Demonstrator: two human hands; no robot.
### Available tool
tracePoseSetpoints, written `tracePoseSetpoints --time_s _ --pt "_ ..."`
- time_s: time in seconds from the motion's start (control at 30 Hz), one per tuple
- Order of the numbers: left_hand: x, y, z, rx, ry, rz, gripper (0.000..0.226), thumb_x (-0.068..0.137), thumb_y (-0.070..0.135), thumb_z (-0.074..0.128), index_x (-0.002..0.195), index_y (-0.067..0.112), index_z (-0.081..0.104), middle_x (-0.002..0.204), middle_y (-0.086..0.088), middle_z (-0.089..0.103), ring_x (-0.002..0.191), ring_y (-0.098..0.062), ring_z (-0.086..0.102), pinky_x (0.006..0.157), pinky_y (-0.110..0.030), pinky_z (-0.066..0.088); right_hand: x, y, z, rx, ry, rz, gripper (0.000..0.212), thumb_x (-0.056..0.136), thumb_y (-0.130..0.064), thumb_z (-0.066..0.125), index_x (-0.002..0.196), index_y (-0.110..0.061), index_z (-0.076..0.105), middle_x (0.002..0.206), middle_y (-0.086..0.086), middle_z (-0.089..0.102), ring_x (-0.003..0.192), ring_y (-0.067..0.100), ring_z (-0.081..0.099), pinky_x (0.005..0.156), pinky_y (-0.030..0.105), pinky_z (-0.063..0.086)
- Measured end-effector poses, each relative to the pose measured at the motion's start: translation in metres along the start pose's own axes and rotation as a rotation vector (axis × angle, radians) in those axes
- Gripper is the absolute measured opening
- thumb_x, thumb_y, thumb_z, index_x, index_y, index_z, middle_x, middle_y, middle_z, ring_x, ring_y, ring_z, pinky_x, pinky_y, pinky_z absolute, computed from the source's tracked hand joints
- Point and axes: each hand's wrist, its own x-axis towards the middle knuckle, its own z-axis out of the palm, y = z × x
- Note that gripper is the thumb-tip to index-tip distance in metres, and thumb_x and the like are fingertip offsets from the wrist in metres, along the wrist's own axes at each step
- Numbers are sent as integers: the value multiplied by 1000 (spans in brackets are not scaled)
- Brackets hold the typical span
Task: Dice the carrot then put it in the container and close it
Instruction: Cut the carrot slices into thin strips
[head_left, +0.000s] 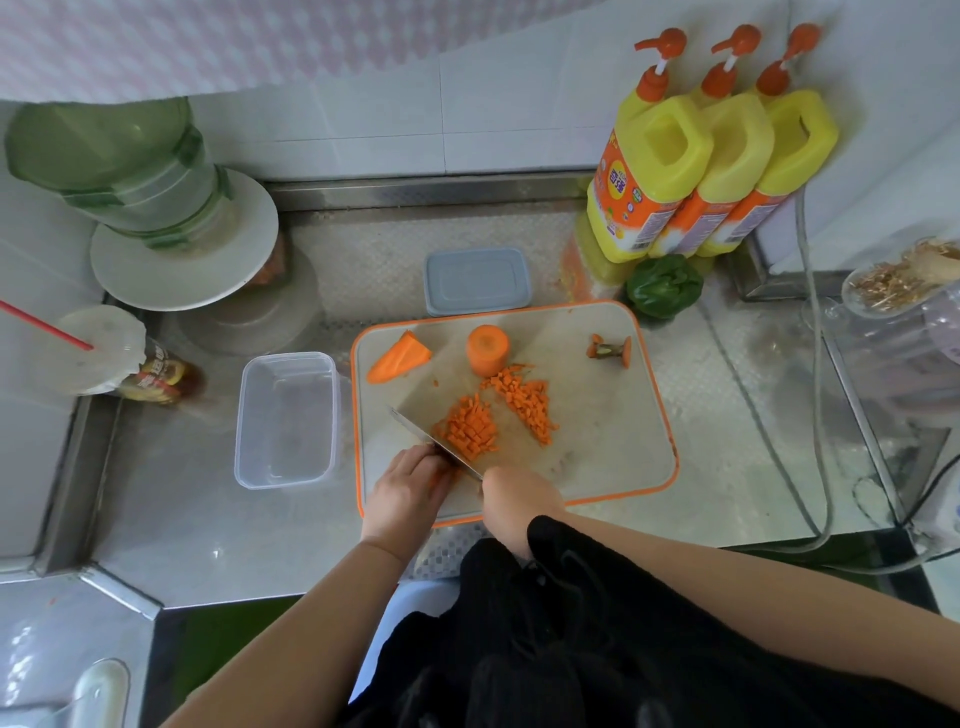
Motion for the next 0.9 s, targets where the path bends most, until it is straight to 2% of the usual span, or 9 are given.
tracePoseSetpoints --time_s 0.13,0.2,0.27,0.33,0.43,0.57,0.7,0.9 --pt "-1 0 -1 20 -18 34 25 92 29 54 89 12 73 95 1 65 85 -18 60 70 -29 53 8 5 -1 94 24 7 18 98 -18 44 102 -8 59 97 11 65 90 30 61 70 33 45" --pt "-1 -1 -1 22 -26 38 23 92 27 55 89 12 72 94 0 64 85 -20 61 71 -31 53 14 11 -3 181 32 18 25 100 -30 42 90 -11 55 83 6 60 81 28 57 62 31 41" --pt "-2 -2 -3 33 -23 50 23 92 26 54 88 12 72 92 -1 63 85 -19 59 70 -31 53 15 16 -5 220 38 29 36 101 -37 39 72 -16 43 67 0 46 71 25 50 53 29 31" --pt "-2 -1 -8 45 -23 56 24 92 26 53 89 12 71 92 0 63 86 -19 57 69 -30 52 12 18 -7 186 46 26 39 102 -36 36 67 -18 36 65 -2 42 70 24 48 54 30 31" --pt "-4 -1 -13 55 -15 38 28 93 28 49 91 10 70 94 -2 63 88 -18 54 67 -32 51 -1 17 -9 118 60 -24 37 103 -37 32 77 -14 44 68 -1 46 72 25 52 62 31 37" --pt "-3 -1 -14 75 -18 41 30 90 27 47 90 8 70 92 -4 63 84 -21 54 64 -33 53 -9 11 -6 57 63 -55 33 103 -33 33 104 -9 56 91 8 62 90 28 62 72 35 46" --pt "-2 -2 -10 76 -35 69 26 90 25 50 88 8 70 91 -2 65 83 -20 54 63 -34 54 -10 6 -4 6 62 -45 25 101 -23 39 107 -8 58 102 10 64 95 30 61 74 35 44" --pt "-2 -4 -4 22 -53 10 30 89 28 50 87 9 73 89 -1 67 78 -24 62 64 -36 56 -4 3 0 -12 7 -1 20 98 -14 44 109 -8 59 102 9 65 95 28 63 75 34 47"
